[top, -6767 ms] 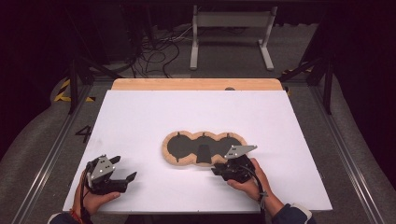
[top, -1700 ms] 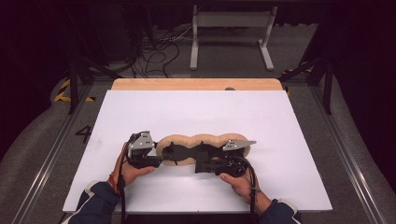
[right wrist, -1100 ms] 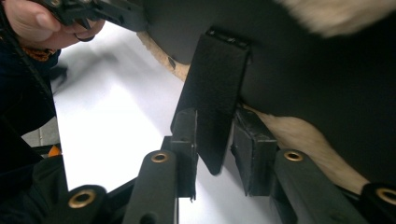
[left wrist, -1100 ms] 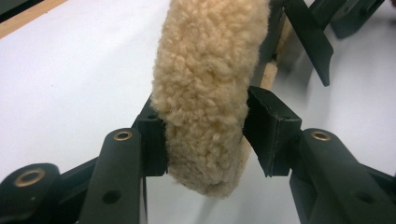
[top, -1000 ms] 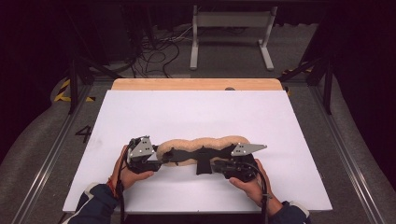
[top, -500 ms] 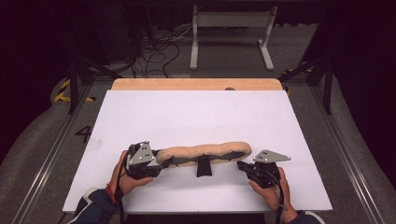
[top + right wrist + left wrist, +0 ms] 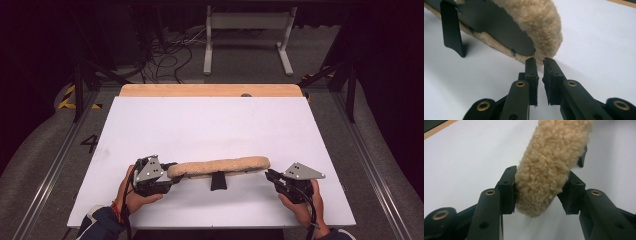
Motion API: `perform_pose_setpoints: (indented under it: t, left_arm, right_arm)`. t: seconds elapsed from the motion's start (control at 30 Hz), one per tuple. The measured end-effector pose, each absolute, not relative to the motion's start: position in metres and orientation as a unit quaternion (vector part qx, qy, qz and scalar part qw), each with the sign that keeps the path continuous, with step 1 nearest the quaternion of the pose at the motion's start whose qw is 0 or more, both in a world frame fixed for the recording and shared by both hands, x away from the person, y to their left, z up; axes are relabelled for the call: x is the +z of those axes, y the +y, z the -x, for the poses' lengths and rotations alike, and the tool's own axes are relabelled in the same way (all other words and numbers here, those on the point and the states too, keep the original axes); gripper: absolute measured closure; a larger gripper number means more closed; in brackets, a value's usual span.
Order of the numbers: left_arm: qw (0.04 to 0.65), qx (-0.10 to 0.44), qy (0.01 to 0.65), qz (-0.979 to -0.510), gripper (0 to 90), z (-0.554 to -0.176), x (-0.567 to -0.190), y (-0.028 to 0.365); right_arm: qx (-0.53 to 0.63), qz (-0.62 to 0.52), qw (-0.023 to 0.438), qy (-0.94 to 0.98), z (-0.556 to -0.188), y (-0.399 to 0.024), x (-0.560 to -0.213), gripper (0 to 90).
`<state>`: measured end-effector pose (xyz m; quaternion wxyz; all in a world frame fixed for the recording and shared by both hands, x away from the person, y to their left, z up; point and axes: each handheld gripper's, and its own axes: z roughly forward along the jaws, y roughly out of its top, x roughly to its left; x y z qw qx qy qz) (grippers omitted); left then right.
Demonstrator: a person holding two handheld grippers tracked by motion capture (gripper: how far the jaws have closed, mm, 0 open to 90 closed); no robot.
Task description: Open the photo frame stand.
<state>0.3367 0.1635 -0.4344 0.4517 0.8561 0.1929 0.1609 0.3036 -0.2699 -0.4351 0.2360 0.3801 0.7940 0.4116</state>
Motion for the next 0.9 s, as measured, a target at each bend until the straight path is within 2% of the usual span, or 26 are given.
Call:
perform_pose_setpoints:
  t: [0.13, 0.17, 0.4, 0.67, 0.9]
  left_arm:
    - [0.447, 0.163, 0.206, -0.855, 52.8, -0.334, -0.434, 0.17]
    - [0.448, 0.161, 0.21, -0.854, 52.6, -0.334, -0.434, 0.174]
    - [0.446, 0.156, 0.21, -0.856, 52.3, -0.333, -0.435, 0.179]
    - [0.449, 0.155, 0.21, -0.854, 48.6, -0.332, -0.436, 0.172]
    - [0.453, 0.167, 0.206, -0.851, 53.3, -0.333, -0.437, 0.164]
  right_arm:
    - [0.408, -0.387, 0.239, 0.792, -0.305, -0.271, -0.435, 73.1]
    - [0.415, -0.391, 0.24, 0.786, -0.306, -0.273, -0.434, 67.1]
    - [0.435, -0.382, 0.24, 0.779, -0.308, -0.272, -0.432, 57.1]
    - [0.448, -0.379, 0.236, 0.775, -0.316, -0.269, -0.431, 54.2]
    - [0.448, -0.375, 0.232, 0.778, -0.317, -0.265, -0.432, 53.7]
